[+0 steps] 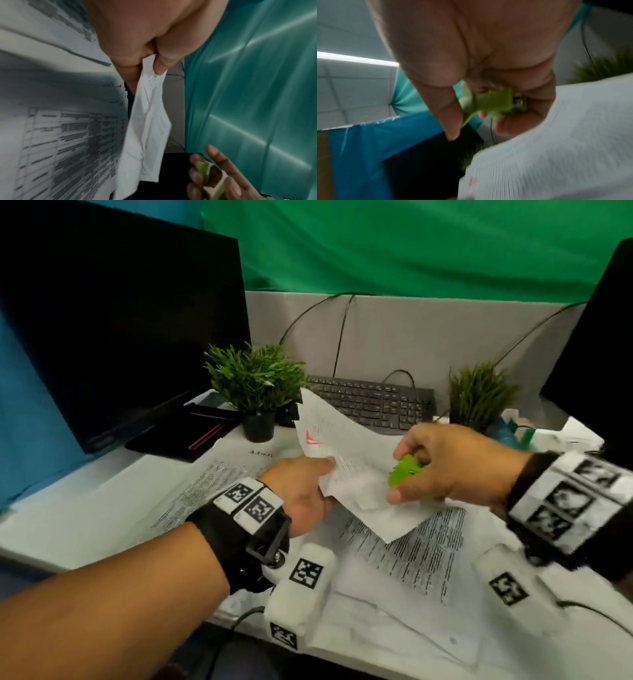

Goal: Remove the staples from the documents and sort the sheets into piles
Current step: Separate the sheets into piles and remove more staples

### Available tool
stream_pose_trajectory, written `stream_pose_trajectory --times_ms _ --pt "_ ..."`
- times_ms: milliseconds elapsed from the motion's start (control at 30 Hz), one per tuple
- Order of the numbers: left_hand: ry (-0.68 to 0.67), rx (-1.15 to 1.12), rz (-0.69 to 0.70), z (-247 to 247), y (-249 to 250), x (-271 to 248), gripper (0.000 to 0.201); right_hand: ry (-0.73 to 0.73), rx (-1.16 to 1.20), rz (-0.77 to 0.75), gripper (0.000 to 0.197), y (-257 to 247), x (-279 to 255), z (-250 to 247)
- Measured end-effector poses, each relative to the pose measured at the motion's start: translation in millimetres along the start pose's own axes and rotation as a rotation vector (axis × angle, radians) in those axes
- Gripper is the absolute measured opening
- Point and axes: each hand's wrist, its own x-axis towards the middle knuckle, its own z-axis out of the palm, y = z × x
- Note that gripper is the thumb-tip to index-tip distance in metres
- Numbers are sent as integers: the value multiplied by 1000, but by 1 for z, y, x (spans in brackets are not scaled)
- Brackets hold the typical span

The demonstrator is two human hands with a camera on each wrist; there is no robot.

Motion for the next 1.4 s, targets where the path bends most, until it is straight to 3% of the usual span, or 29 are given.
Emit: stream_pose_trajectory --times_ms 133,267,400,667,1267,1400 --pt "-72 33 -58 -3 -25 -3 36 66 90 -55 55 12 4 29" --pt "-93 53 -71 0 -29 -8 35 89 -93 -105 60 17 2 51" --pt "-104 90 -1 8 -29 -18 31 282 -75 -128 39 18 -2 59" --pt "-127 146 124 20 -27 -38 26 454 -115 -283 30 13 -9 62" --pt "-125 208 154 24 -29 -45 24 407 -248 -244 30 10 -6 63" --pt "-59 280 131 22 -30 -39 23 312 -201 -169 36 11 -5 59"
